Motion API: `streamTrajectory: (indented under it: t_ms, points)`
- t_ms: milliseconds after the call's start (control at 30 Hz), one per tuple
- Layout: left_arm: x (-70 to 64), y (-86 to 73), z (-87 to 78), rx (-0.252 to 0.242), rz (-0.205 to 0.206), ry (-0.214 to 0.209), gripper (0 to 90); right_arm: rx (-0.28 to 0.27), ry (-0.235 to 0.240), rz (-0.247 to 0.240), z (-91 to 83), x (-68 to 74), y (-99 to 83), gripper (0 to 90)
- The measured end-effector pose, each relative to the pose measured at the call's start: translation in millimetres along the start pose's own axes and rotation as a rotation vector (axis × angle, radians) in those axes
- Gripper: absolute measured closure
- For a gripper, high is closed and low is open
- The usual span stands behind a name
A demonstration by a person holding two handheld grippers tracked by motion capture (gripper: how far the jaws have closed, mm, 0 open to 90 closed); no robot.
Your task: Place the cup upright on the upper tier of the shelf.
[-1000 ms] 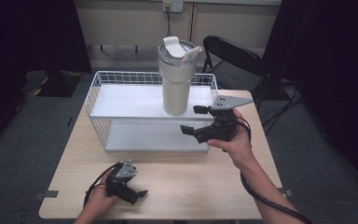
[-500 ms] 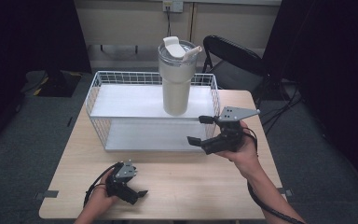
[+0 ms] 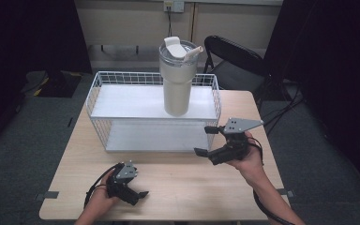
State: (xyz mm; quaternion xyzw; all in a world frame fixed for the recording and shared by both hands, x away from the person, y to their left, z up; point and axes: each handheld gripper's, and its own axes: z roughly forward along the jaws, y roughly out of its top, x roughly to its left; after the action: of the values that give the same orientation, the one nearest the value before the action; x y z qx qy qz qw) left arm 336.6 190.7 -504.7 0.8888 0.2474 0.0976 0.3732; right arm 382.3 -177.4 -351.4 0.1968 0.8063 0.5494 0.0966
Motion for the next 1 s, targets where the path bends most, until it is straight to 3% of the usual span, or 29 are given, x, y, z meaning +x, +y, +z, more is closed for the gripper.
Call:
streamTrajectory:
  t_ms: [1000]
  points:
    - [0.0, 0.0, 0.0, 0.0, 0.0, 0.0, 0.0, 0.079, -0.012, 0.007, 7.7, -0.9, -75.9, 11.5]
